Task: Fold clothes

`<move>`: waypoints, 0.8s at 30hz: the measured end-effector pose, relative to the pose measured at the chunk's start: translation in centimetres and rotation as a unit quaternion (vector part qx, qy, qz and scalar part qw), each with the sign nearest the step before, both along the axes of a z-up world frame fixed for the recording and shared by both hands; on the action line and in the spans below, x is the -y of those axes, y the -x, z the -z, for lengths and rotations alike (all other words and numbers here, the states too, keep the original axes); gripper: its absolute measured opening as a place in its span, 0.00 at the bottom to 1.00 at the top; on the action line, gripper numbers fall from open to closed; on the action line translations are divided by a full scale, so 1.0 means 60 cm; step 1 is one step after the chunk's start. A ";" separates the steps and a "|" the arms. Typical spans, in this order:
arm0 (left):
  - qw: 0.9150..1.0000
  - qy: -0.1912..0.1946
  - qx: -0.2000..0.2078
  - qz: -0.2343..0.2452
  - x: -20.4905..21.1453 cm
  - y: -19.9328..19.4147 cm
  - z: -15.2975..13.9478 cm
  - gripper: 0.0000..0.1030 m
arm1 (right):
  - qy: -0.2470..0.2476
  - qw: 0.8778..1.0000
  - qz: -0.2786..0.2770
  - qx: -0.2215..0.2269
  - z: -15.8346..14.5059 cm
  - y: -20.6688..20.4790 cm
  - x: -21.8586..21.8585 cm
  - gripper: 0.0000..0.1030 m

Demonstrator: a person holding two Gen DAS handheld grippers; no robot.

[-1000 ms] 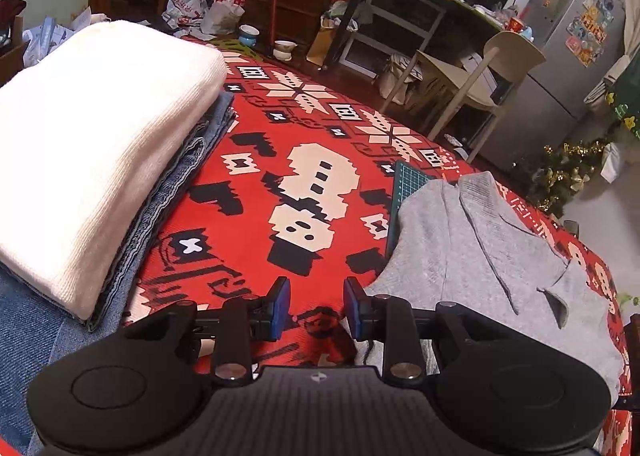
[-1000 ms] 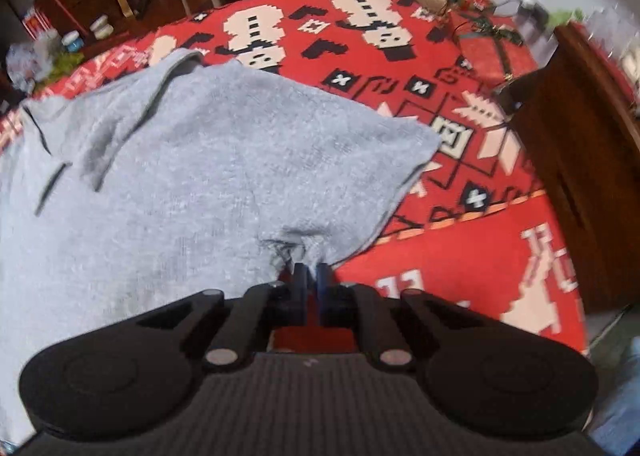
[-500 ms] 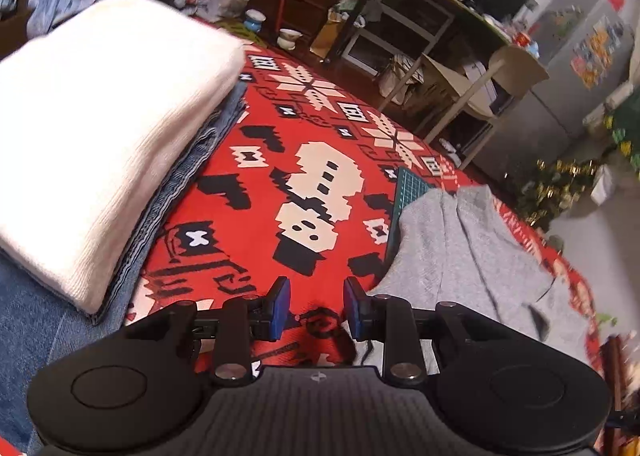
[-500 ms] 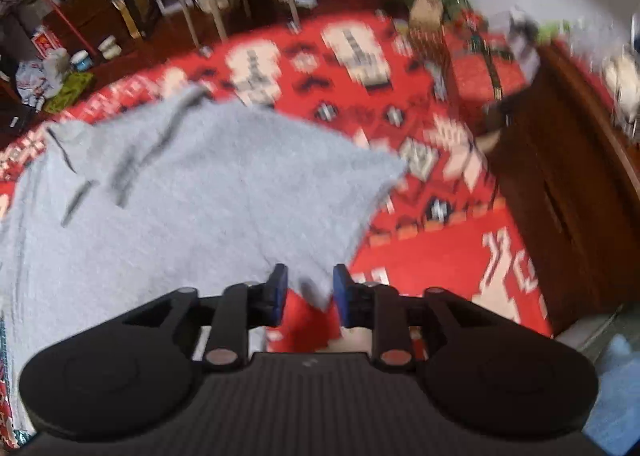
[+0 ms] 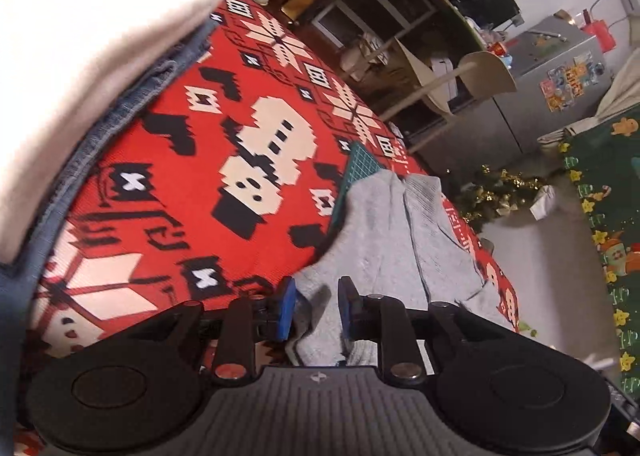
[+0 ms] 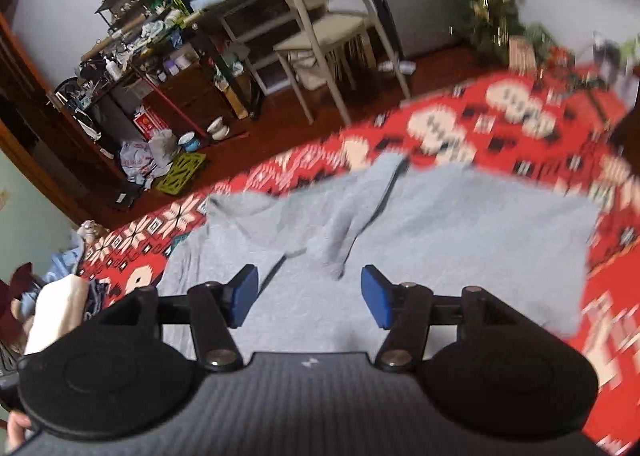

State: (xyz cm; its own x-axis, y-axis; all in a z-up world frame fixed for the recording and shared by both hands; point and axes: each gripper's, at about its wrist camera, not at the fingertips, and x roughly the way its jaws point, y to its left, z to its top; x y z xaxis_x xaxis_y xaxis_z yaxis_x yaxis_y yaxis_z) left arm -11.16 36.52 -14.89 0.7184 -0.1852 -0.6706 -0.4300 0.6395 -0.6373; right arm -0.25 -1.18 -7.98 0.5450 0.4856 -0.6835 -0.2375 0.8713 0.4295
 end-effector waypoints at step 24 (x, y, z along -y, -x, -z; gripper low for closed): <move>0.947 -0.248 0.038 0.203 0.225 -0.032 -0.023 0.12 | -0.008 0.999 -0.032 -0.018 0.039 -0.028 -0.008 0.60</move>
